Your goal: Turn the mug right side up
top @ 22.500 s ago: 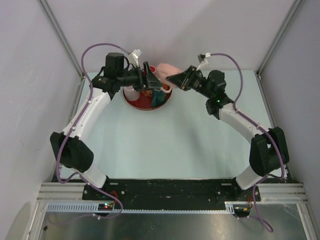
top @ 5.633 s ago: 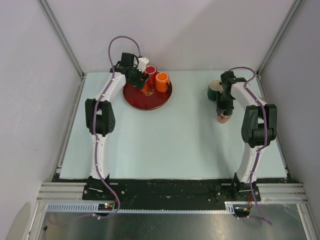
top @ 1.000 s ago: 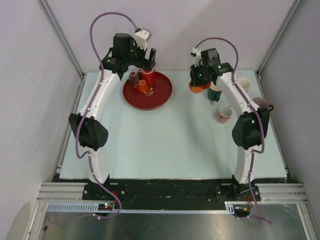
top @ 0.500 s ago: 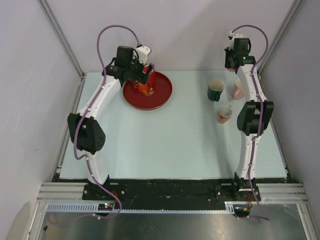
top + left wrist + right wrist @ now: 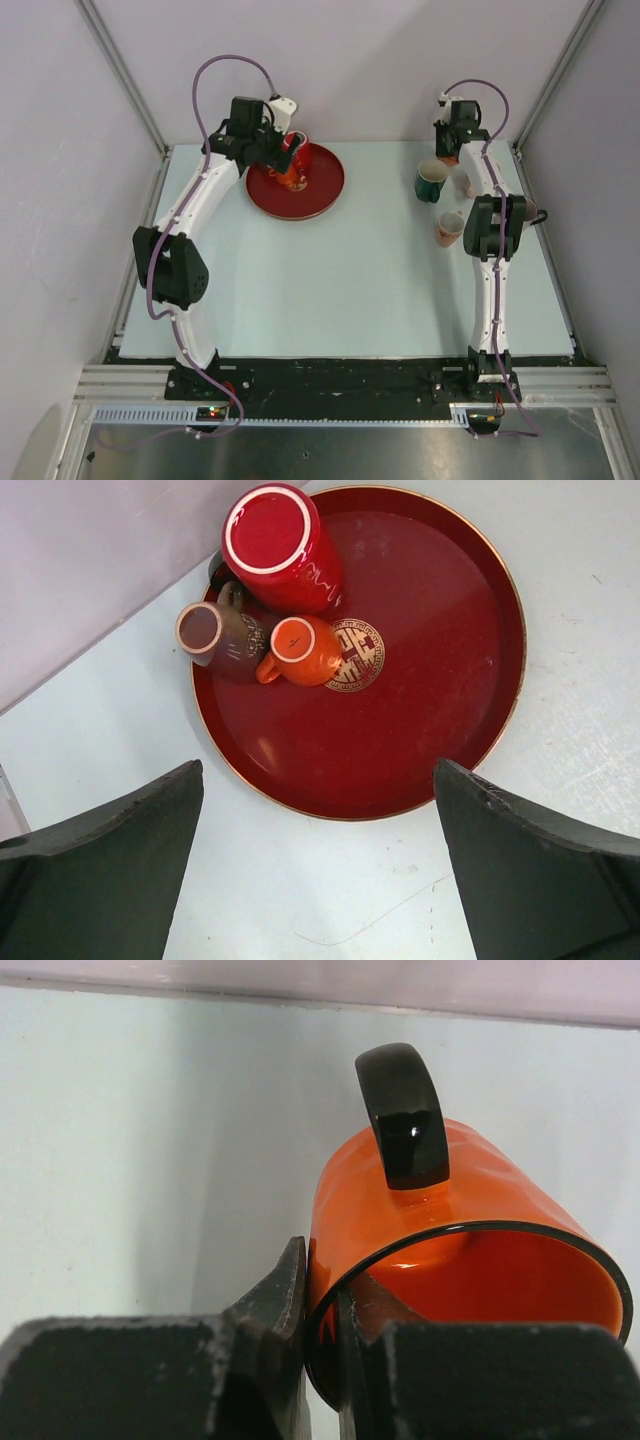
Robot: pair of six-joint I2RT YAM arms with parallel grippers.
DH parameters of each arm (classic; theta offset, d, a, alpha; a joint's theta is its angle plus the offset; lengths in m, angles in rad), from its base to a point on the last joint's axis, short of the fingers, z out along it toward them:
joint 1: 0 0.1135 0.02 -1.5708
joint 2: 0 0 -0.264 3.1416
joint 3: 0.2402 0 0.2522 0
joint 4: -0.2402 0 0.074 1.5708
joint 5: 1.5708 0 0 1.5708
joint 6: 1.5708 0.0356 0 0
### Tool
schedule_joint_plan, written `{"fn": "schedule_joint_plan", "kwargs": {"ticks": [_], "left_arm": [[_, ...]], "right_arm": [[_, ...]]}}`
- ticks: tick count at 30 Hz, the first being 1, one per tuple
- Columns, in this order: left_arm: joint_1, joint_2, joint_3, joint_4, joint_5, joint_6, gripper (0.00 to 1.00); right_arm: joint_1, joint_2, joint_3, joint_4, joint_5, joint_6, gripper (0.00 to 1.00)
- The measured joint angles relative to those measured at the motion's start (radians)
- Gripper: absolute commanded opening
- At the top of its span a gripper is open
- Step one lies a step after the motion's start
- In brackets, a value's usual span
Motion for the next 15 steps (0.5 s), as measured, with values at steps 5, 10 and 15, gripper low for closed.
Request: {"fn": "schedule_joint_plan", "kwargs": {"ticks": [5, 10, 15], "left_arm": [[0.008, 0.000, 0.000, 0.000, 0.000, 0.003, 1.00], [0.011, 0.000, 0.000, 0.000, 0.000, 0.003, 1.00], [0.013, 0.000, 0.000, 0.000, 0.000, 0.003, 1.00]], "right_arm": [[-0.005, 0.016, 0.012, -0.022, -0.003, 0.052, 0.00], [-0.033, 0.039, 0.024, -0.035, -0.011, 0.121, 0.00], [-0.061, 0.058, 0.035, -0.045, -0.014, 0.150, 0.17]]}}
